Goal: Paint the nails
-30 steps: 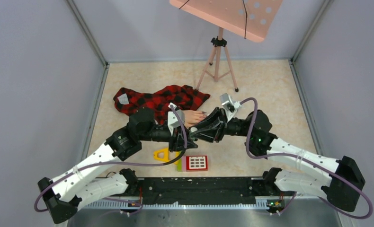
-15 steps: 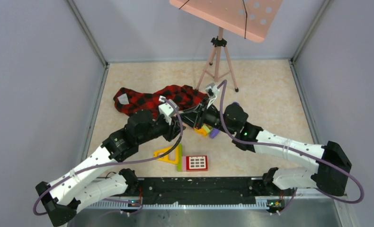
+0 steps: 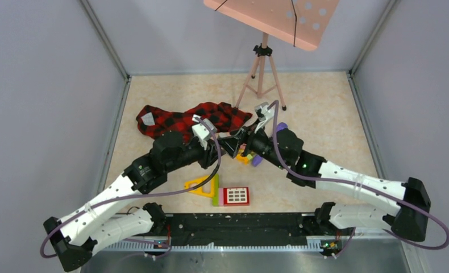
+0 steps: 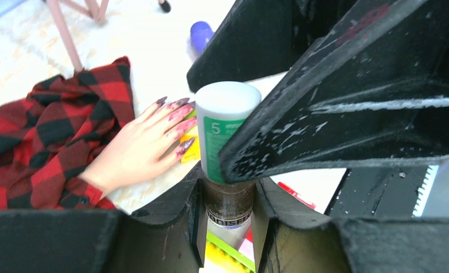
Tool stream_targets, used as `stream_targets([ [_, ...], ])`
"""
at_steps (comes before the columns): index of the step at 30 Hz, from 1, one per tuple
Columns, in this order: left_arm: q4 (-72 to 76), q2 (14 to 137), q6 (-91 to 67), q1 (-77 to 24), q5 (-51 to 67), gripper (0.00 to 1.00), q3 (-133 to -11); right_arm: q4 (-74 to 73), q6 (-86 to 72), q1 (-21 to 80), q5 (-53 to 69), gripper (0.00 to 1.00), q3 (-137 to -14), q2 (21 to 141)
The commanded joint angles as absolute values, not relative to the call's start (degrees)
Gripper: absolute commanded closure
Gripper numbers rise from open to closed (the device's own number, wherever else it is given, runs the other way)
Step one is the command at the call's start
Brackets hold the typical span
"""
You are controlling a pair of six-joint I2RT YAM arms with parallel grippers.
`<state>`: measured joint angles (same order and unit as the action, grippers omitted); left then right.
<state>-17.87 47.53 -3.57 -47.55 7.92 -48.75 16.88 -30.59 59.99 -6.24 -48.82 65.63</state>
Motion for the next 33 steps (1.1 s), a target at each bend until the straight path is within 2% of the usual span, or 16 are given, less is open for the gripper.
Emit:
stream_targets([
  [1,-10.4,47.4,-2.1,-47.8,13.2,1.0,-52.2,9.8,-23.9,60.3,-14.3,0.24,-48.2,57.5],
  [6,-10.6,48.0,-2.5,-47.8,15.8,1.0,-52.6,7.0,-21.0,57.0,-15.5,0.09,-47.4,50.4],
  [9,-10.5,48.3,-3.0,-47.5,19.7,1.0,-53.0,9.0,-20.7,52.4,-6.7,0.07,-45.5,47.8],
  [13,-9.2,49.1,-4.4,-46.7,32.6,1.0,-53.7,16.4,-23.3,46.0,10.2,0.05,-41.9,45.5],
  [20,-5.8,50.4,-6.8,-46.6,53.8,1.0,-53.7,40.7,-29.5,43.6,39.3,0.04,-36.6,46.8],
  [26,-5.5,52.7,-8.4,-46.6,62.9,1.0,-54.7,47.3,-33.0,43.7,49.7,0.11,-38.4,51.1],
  [33,-5.5,54.0,-8.8,-46.7,65.2,1.0,-54.8,56.8,-36.4,45.2,53.8,0.14,-38.6,54.0],
])
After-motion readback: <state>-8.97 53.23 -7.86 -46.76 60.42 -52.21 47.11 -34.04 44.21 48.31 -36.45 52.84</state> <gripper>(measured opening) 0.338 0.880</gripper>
